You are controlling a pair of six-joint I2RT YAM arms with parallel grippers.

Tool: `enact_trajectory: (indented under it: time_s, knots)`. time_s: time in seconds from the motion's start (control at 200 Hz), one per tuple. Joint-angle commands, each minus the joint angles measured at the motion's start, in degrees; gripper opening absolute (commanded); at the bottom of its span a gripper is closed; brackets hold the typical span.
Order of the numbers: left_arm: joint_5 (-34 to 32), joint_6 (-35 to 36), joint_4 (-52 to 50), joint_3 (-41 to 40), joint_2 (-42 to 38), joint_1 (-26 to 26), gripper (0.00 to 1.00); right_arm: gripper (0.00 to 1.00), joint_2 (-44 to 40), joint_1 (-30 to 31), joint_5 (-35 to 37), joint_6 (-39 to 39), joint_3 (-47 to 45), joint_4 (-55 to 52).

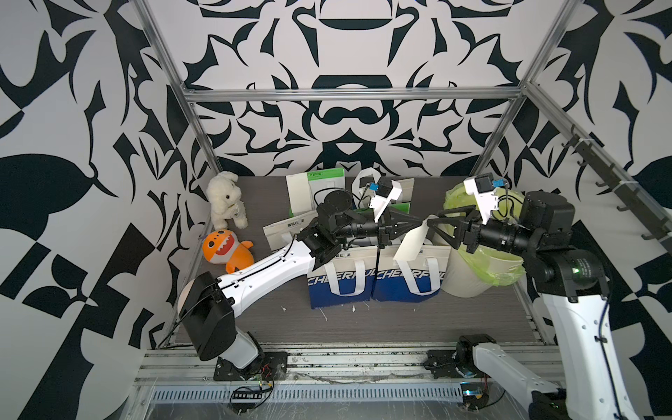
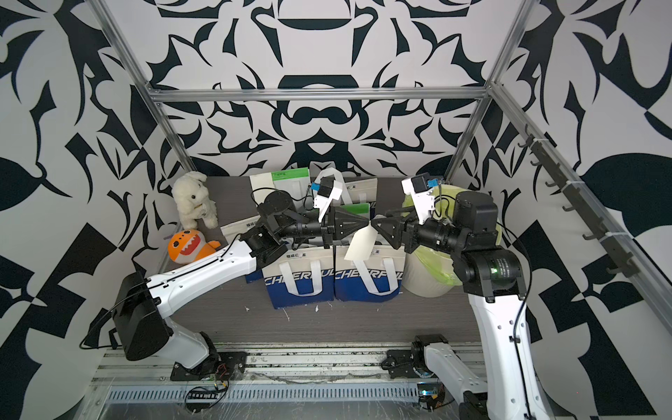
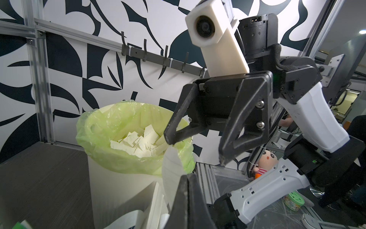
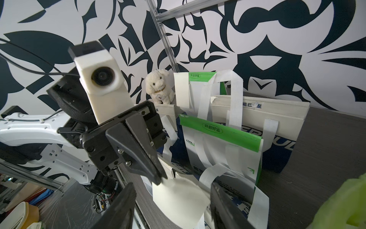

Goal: Shred takeout receipts and throw away
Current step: Shred the takeout receipt.

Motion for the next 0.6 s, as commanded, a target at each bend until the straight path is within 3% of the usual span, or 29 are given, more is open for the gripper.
enact_trajectory:
  time_s: [0.0,0.32,0.595]
  knots:
    - [1.6,0.0,0.3,2.1,-1.8,-0.2,0.00,0.59,0.1,0.5,-0.6,-1.5,0.8,1.2]
    - [1.6,0.8,-0.7,0.9,-3.6,-0.2,0.00,0.66,0.3,0.7,-1.2,-0.6,-0.7,3.3]
    - [0.3,2.1,-2.2,1.1,-3.9,-0.2,0.00,0.53,-1.2,0.7,-10.4,4.0,-3.7,8.5]
